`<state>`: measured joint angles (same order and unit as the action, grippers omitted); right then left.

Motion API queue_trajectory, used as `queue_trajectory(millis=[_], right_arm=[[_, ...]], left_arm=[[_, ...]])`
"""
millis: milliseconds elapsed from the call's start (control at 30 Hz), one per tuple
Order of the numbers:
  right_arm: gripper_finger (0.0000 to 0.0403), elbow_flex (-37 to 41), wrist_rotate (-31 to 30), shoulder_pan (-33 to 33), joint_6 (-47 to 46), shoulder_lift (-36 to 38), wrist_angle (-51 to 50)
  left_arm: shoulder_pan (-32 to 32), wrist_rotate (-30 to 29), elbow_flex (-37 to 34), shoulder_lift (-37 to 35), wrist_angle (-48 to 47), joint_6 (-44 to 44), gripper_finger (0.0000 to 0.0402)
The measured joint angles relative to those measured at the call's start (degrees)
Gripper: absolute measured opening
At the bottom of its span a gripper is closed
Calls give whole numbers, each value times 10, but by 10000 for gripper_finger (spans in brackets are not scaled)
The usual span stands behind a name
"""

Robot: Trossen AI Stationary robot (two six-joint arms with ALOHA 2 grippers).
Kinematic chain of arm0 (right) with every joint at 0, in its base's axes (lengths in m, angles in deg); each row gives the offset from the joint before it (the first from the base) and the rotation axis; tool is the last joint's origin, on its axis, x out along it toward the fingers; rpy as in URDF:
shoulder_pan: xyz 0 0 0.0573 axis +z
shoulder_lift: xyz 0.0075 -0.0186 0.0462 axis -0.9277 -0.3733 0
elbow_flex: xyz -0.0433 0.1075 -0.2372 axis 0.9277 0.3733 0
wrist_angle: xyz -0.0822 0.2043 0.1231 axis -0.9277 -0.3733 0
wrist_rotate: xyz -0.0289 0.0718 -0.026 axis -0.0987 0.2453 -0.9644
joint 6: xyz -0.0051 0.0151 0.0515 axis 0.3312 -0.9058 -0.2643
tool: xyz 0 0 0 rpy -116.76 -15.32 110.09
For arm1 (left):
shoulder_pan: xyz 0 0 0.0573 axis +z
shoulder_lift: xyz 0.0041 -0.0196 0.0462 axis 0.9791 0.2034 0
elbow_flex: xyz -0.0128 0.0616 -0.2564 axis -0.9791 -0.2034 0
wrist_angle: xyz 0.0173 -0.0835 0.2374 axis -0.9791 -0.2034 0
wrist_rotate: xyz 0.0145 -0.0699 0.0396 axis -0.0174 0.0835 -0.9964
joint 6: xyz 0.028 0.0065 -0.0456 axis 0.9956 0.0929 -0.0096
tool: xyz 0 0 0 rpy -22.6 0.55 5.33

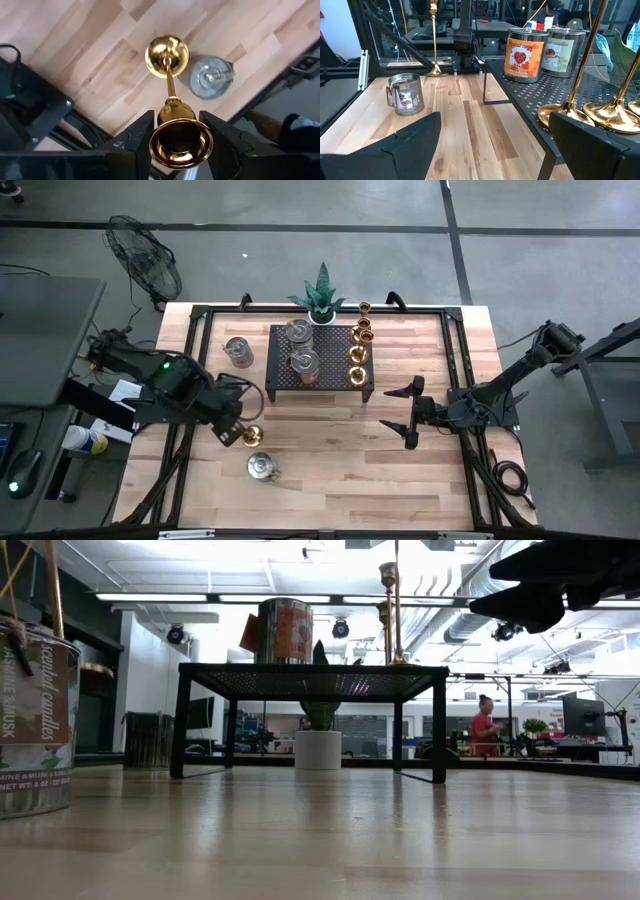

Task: Pick & Place candle stick holders
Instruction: Put the gold candle holder on the shelf

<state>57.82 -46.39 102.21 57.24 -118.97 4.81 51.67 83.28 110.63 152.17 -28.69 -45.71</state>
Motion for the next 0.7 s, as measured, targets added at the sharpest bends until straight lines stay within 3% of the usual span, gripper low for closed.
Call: queue_trajectory(millis=[333, 700], right_arm=[[362, 0, 0, 0, 0, 0, 0], [362, 0, 0, 0, 0, 0, 0]], left_arm=[[33, 12, -47, 39, 0, 101, 140], [34, 2, -92, 74, 3, 149, 140]])
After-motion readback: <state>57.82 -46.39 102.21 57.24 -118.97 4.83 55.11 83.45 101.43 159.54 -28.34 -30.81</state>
